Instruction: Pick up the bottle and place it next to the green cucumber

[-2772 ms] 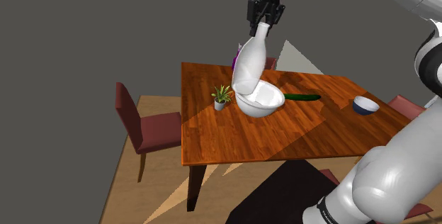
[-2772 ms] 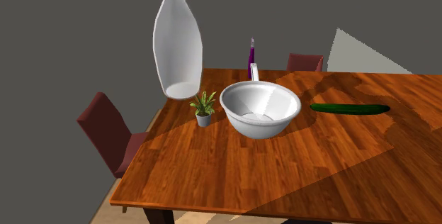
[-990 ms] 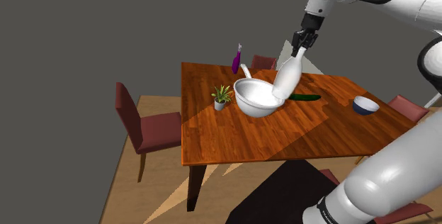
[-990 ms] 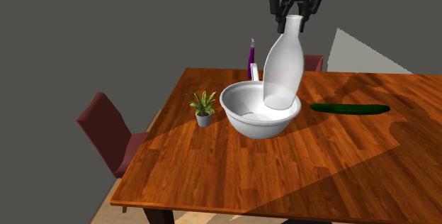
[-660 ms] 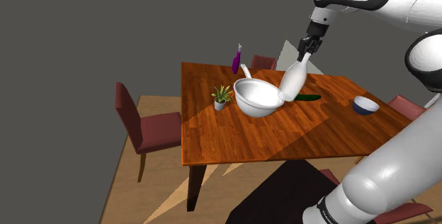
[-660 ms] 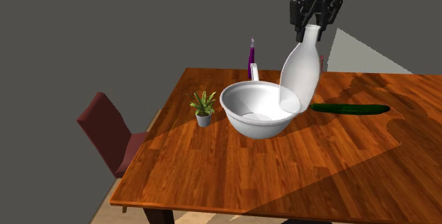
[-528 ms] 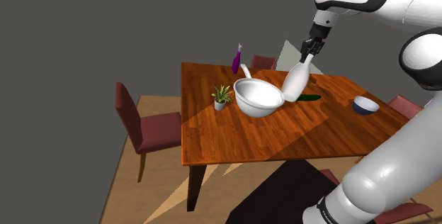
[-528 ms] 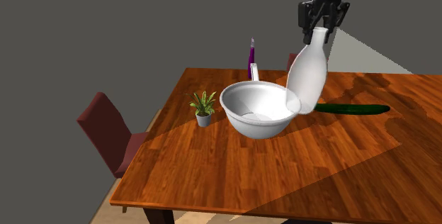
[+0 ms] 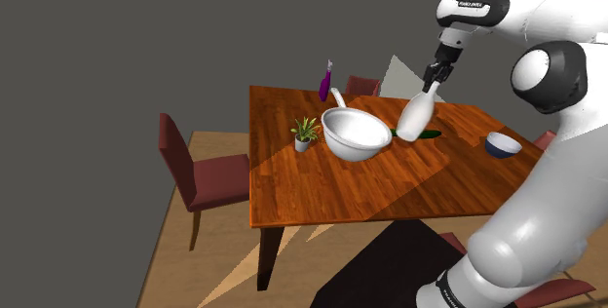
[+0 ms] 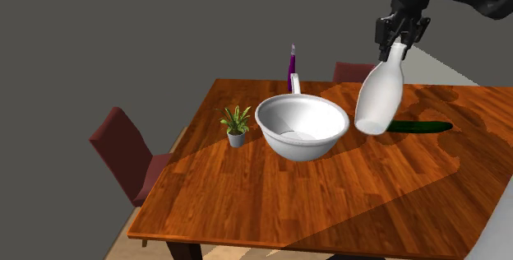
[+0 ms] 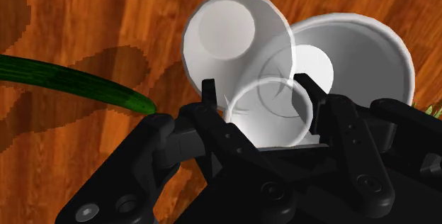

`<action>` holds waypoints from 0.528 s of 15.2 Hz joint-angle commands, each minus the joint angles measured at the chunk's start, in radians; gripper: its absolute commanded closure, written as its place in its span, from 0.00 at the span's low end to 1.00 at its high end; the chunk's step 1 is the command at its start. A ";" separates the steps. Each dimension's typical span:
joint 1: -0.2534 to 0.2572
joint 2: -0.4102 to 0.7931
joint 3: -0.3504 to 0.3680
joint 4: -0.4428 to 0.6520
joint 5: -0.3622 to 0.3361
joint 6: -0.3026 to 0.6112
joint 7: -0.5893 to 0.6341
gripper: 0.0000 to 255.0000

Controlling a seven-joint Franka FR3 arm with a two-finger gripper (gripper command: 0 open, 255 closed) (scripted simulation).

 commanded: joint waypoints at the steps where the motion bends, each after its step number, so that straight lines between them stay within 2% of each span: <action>1: -0.032 0.042 -0.017 0.022 0.020 0.016 -0.050 1.00; 4: -0.097 0.147 -0.036 0.113 0.067 0.017 -0.129 1.00; 8: -0.092 0.141 -0.033 0.050 0.065 0.074 -0.129 1.00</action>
